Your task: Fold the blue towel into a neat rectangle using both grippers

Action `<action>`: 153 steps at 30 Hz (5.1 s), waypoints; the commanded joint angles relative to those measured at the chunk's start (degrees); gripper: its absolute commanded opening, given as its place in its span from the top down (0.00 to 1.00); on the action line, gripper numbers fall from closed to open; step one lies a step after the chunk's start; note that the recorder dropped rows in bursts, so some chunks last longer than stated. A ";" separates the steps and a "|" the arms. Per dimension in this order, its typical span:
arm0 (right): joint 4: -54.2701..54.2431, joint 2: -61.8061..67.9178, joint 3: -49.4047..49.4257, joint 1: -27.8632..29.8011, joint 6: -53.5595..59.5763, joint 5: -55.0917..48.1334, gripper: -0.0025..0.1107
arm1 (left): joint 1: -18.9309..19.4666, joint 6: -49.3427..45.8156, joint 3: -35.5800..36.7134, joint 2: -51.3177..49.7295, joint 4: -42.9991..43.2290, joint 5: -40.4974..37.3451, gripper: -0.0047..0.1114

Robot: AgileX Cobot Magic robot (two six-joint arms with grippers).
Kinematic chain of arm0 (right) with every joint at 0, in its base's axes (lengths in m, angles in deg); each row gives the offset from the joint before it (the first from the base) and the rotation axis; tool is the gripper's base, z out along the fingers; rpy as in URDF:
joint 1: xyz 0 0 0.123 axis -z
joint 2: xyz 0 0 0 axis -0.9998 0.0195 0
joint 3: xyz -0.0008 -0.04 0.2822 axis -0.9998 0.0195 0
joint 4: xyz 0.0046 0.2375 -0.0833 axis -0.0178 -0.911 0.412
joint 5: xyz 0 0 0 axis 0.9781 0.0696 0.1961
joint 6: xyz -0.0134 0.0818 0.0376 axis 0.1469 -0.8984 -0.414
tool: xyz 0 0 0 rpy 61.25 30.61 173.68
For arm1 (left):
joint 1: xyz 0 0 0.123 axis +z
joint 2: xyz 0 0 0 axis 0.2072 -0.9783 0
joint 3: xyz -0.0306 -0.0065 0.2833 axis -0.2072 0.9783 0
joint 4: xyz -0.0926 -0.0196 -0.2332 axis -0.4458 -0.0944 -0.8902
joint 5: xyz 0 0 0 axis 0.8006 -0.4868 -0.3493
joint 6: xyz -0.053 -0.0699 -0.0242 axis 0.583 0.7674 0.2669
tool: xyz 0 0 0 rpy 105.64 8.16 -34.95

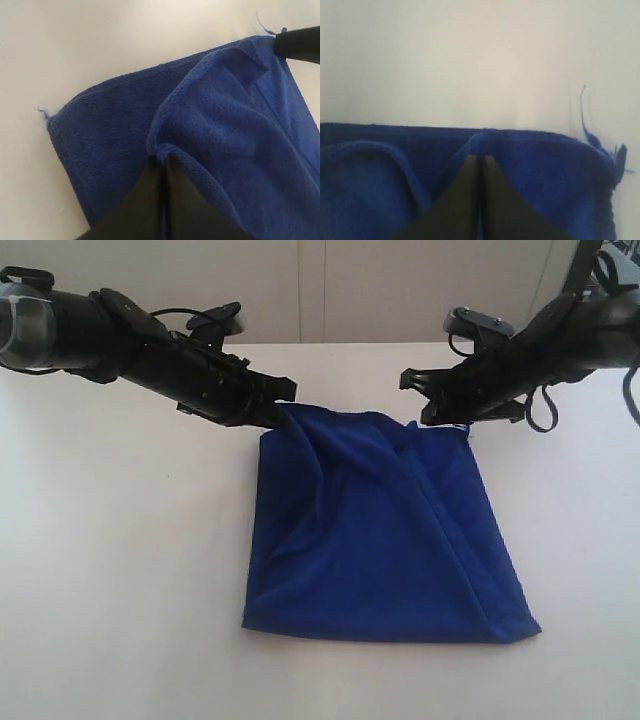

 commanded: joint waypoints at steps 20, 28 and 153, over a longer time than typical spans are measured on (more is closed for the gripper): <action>-6.83 1.72 0.42 -2.28 -2.92 4.04 0.98 | 0.09 0.96 -0.25 0.45 -0.02 -1.80 0.96; -6.63 -3.37 0.42 -2.38 -2.92 -3.41 0.98 | 0.09 1.21 -0.25 0.45 -0.02 -1.91 0.96; 14.10 -36.62 11.10 -0.37 12.36 -26.53 0.98 | 2.82 -1.28 -6.27 19.67 14.56 -45.72 0.96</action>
